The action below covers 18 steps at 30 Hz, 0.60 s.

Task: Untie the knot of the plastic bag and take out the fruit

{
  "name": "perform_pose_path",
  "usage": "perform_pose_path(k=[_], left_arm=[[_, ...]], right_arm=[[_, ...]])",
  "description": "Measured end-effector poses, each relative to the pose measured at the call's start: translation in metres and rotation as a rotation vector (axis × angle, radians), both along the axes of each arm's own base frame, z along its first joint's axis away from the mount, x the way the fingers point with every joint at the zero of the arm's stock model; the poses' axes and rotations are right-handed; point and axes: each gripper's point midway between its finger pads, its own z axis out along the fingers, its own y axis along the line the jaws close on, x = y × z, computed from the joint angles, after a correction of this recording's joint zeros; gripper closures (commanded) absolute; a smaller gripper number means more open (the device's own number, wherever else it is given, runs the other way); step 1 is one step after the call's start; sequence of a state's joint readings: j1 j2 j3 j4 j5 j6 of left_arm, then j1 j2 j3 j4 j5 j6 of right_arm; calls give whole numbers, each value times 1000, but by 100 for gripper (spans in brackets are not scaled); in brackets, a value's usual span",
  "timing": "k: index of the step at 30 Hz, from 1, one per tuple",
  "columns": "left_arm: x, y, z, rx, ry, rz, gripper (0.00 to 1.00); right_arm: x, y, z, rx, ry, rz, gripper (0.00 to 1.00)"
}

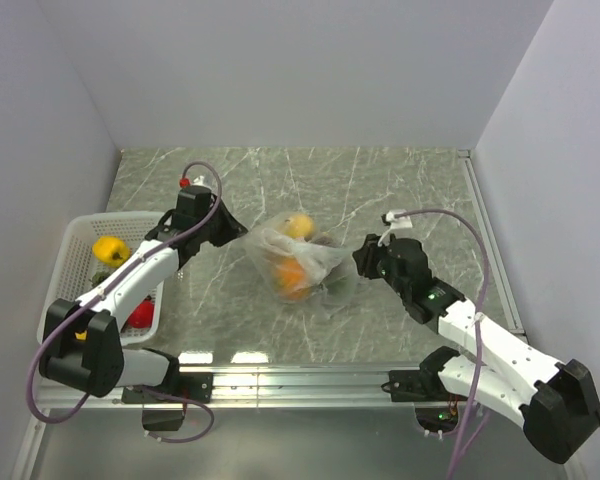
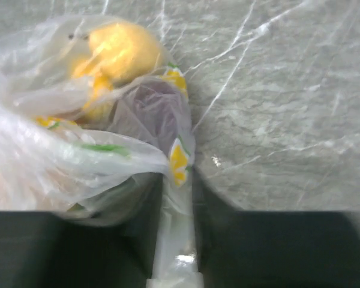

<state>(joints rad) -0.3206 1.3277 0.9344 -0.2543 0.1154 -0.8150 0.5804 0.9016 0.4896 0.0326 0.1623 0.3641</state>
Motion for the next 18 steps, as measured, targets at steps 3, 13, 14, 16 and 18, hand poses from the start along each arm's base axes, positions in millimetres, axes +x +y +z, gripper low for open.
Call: perform_pose_path(k=[3, 13, 14, 16, 18], left_arm=[[-12, -6, -8, -10, 5, -32, 100], [-41, -40, 17, -17, -92, -131, 99], [-41, -40, 18, -13, -98, -130, 99], [-40, -38, 18, -3, -106, -122, 99], [-39, -37, 17, 9, -109, -119, 100]], right_arm=[[-3, 12, 19, -39, -4, 67, 37], [-29, 111, 122, -140, -149, 483, 32], [-31, 117, 116, -166, -138, 512, 32], [-33, 123, 96, -226, -98, 552, 34], [-31, 125, 66, -305, -31, 574, 35]])
